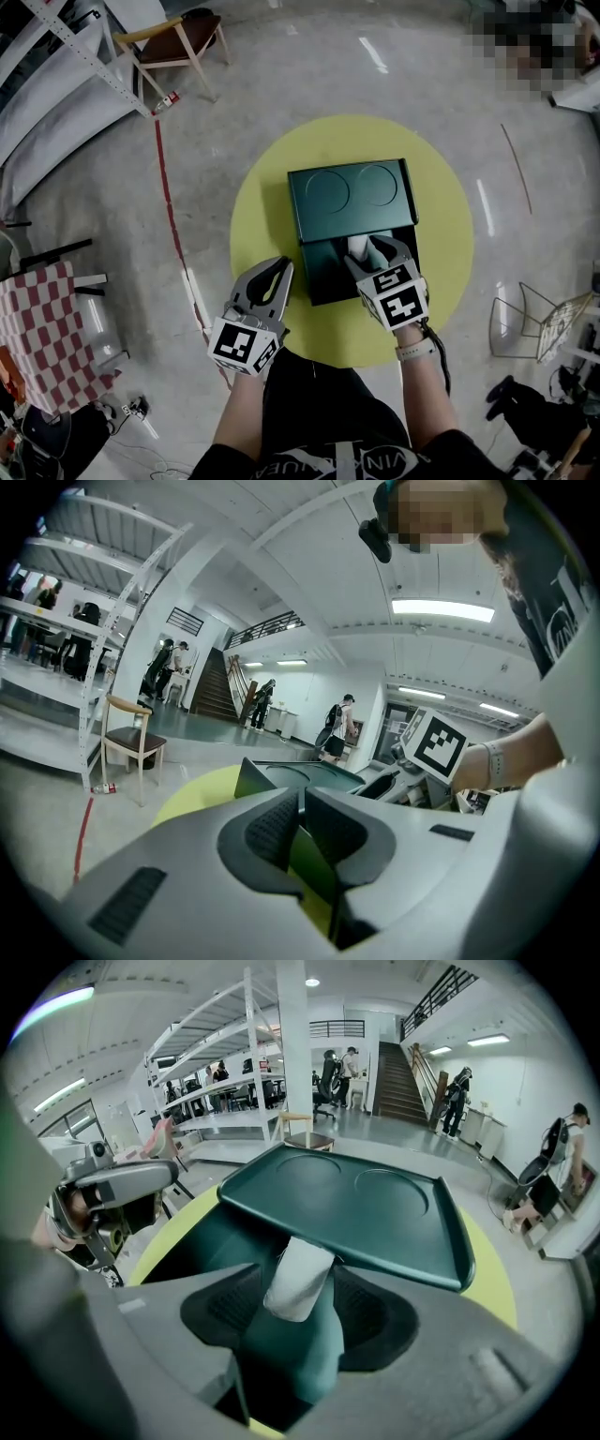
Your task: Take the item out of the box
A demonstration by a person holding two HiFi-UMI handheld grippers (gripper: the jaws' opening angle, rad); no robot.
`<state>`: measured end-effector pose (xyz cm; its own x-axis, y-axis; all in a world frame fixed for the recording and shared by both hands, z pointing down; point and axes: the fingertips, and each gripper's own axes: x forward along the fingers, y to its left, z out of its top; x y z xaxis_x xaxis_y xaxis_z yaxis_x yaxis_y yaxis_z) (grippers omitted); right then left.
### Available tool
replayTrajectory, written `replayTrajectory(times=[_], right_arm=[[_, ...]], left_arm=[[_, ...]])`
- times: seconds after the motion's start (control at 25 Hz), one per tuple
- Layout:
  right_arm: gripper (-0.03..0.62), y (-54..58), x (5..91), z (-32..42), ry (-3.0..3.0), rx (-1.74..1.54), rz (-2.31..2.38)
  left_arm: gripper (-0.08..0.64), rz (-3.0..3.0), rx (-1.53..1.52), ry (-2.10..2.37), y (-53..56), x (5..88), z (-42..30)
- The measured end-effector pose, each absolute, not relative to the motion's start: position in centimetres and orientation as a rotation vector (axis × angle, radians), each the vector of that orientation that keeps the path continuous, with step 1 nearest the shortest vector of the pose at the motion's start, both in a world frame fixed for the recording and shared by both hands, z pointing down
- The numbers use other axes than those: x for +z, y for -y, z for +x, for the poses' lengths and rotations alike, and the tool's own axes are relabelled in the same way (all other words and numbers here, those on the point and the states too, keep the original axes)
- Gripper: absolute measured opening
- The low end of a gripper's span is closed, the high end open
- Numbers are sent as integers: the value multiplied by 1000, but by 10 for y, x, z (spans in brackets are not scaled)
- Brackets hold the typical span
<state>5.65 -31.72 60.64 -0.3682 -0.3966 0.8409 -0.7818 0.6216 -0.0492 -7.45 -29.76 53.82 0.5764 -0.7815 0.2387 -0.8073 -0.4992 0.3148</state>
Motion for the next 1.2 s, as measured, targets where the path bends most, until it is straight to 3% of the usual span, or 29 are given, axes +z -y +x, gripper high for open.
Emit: replayTrajectory(times=[1.2], right_arm=[[196, 301, 606, 64, 2025, 632, 927]], left_arm=[[25, 2396, 61, 1326, 276, 532, -75]])
